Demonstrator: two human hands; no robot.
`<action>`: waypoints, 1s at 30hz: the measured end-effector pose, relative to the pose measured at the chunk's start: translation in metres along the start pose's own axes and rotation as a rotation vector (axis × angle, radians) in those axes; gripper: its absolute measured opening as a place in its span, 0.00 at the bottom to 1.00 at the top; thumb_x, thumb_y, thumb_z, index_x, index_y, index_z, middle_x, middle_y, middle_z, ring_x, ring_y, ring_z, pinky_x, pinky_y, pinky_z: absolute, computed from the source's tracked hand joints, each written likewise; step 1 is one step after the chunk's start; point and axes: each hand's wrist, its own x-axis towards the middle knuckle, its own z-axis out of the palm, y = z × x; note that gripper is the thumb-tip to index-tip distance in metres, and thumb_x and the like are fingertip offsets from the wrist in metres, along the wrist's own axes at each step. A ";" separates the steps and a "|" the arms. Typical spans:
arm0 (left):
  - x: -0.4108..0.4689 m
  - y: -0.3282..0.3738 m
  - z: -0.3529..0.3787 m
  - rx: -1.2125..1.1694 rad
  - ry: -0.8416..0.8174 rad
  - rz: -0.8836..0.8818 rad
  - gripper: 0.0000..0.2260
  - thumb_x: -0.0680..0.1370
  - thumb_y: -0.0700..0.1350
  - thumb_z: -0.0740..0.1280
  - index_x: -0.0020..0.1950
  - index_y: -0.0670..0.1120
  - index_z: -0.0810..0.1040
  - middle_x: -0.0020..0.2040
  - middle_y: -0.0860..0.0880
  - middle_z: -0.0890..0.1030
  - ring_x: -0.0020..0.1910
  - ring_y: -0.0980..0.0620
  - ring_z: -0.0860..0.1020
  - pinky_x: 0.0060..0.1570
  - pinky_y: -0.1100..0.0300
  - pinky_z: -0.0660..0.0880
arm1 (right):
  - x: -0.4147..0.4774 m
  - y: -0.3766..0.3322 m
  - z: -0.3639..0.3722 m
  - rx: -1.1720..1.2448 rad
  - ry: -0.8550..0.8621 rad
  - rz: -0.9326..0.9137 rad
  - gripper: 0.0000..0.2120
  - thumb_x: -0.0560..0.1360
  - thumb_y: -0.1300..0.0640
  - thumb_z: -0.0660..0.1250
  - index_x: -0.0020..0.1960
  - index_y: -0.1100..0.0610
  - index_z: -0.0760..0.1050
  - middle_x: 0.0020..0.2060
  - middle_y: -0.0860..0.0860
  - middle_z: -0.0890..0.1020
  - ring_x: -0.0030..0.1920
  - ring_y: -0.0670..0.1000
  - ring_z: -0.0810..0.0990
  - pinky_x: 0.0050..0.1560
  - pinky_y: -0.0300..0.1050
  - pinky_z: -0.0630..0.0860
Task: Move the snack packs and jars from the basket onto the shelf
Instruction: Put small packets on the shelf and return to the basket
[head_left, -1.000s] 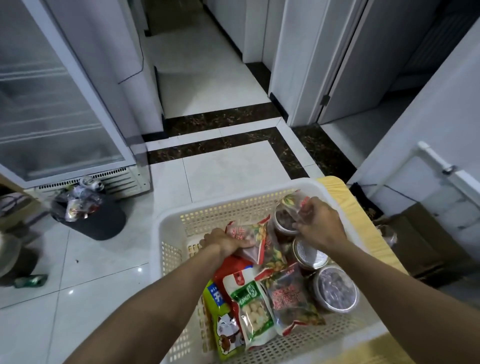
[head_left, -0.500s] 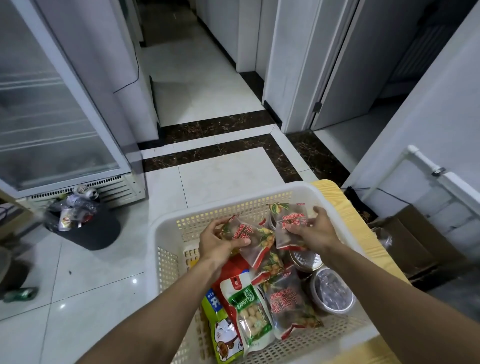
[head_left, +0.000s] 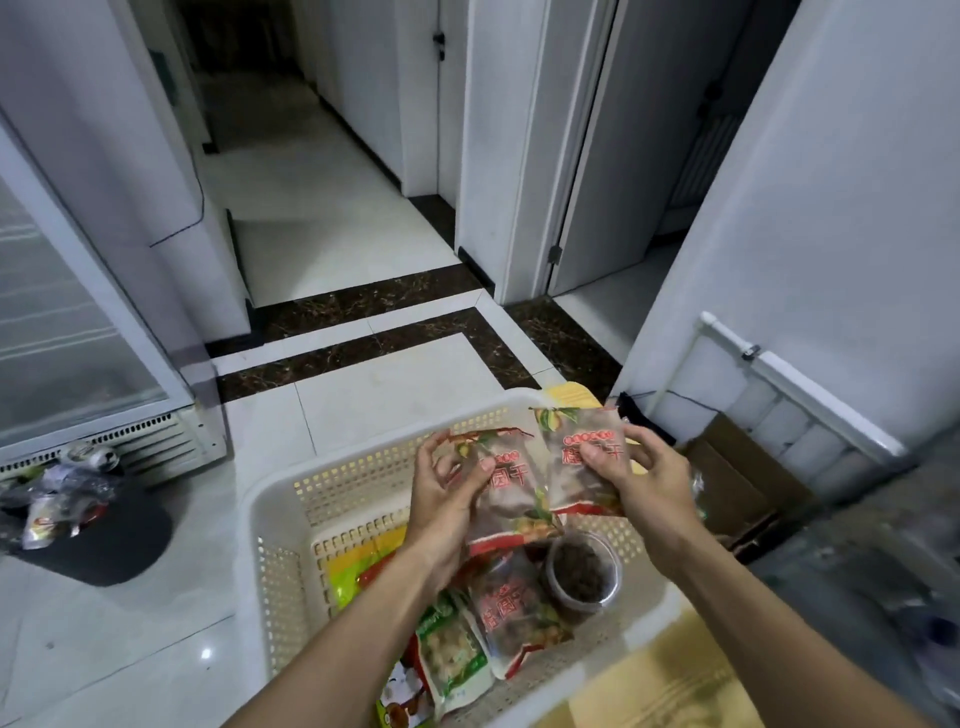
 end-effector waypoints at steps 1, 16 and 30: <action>-0.008 0.003 0.012 0.055 -0.026 0.037 0.26 0.73 0.43 0.72 0.66 0.58 0.67 0.67 0.52 0.72 0.56 0.55 0.78 0.43 0.55 0.81 | -0.010 -0.010 -0.010 0.008 0.018 -0.042 0.21 0.70 0.58 0.76 0.61 0.52 0.76 0.55 0.53 0.80 0.42 0.51 0.85 0.33 0.43 0.81; -0.269 0.000 0.294 0.272 -0.595 0.507 0.10 0.78 0.41 0.67 0.57 0.52 0.80 0.53 0.59 0.82 0.52 0.62 0.80 0.46 0.68 0.76 | -0.255 -0.107 -0.320 0.023 0.544 -0.511 0.25 0.70 0.58 0.76 0.64 0.46 0.74 0.53 0.47 0.83 0.50 0.43 0.84 0.47 0.42 0.82; -0.484 -0.070 0.518 0.232 -1.046 0.510 0.09 0.78 0.39 0.67 0.55 0.49 0.81 0.49 0.54 0.82 0.47 0.64 0.80 0.42 0.71 0.75 | -0.440 -0.117 -0.581 0.006 0.969 -0.546 0.24 0.68 0.54 0.78 0.61 0.42 0.76 0.46 0.44 0.84 0.48 0.45 0.84 0.47 0.49 0.83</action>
